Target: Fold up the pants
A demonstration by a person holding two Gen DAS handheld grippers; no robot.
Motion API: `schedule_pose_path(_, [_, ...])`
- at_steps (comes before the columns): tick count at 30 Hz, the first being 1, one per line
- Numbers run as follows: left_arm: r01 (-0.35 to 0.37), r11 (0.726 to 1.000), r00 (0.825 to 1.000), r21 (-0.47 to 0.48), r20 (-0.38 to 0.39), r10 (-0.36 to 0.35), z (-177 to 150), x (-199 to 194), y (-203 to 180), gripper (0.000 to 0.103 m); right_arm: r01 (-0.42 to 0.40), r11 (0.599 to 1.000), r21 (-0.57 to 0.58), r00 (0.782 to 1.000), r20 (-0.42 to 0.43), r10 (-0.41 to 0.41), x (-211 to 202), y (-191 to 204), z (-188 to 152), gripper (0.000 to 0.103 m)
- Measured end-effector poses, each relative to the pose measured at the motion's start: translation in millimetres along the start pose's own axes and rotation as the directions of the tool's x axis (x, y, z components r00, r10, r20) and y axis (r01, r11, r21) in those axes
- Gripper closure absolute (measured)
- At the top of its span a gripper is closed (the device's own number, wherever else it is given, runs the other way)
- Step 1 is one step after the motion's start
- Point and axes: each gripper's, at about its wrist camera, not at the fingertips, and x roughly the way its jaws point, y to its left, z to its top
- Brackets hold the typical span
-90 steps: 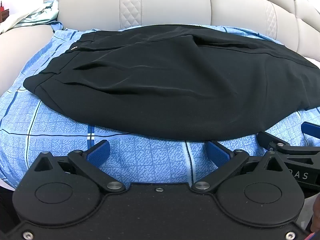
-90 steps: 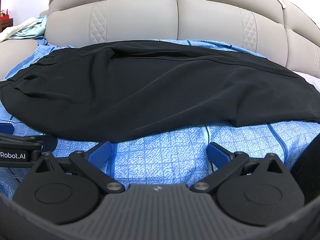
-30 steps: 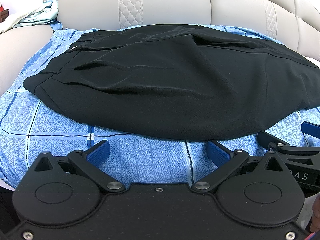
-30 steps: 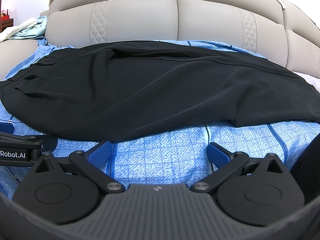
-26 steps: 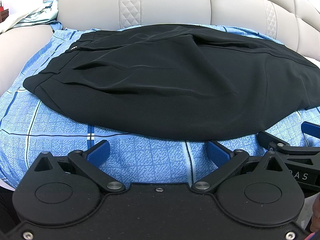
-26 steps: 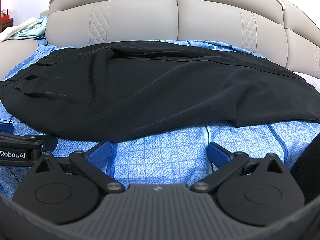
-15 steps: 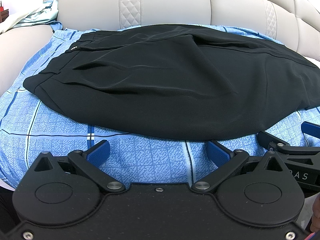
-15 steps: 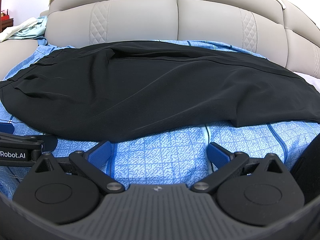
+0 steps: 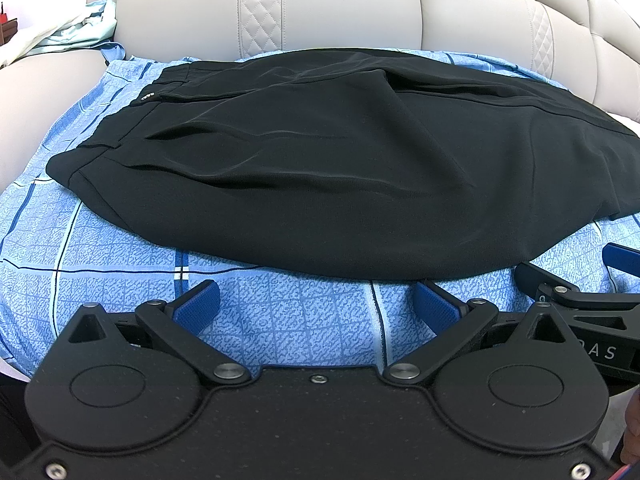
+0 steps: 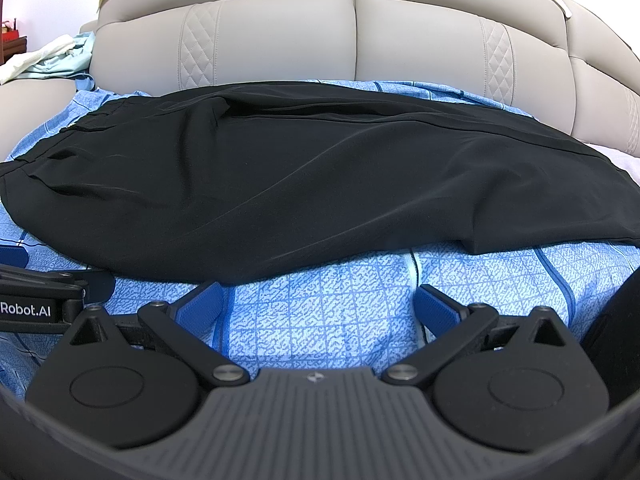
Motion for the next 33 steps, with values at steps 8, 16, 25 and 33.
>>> schedule_pose_path(8, [-0.003,1.000,1.000,-0.007,-0.009,0.003,1.1,0.1,-0.7,0.000,-0.003,1.000,0.003,1.000,-0.015,0.003,0.3,-0.6,2.3,0.000])
schedule_pose_path(16, [-0.013,0.991,1.000,-0.134,-0.002,0.013,27.3,-14.3,28.7,0.008,-0.010,0.995,0.104,1.000,-0.009,0.011,-1.7,-29.4,28.4,0.000])
schedule_pose_path(25, [-0.200,0.949,0.976,-0.243,0.037,0.215,57.5,2.8,87.1,0.031,0.314,0.877,0.363,0.941,0.005,-0.339,5.3,-165.2,52.4,0.011])
schedule_pose_path(33, [-0.252,0.922,0.966,-0.293,-0.015,0.259,56.9,29.6,104.7,0.036,0.516,0.538,0.667,0.806,-0.164,-0.569,6.1,-316.4,37.9,0.019])
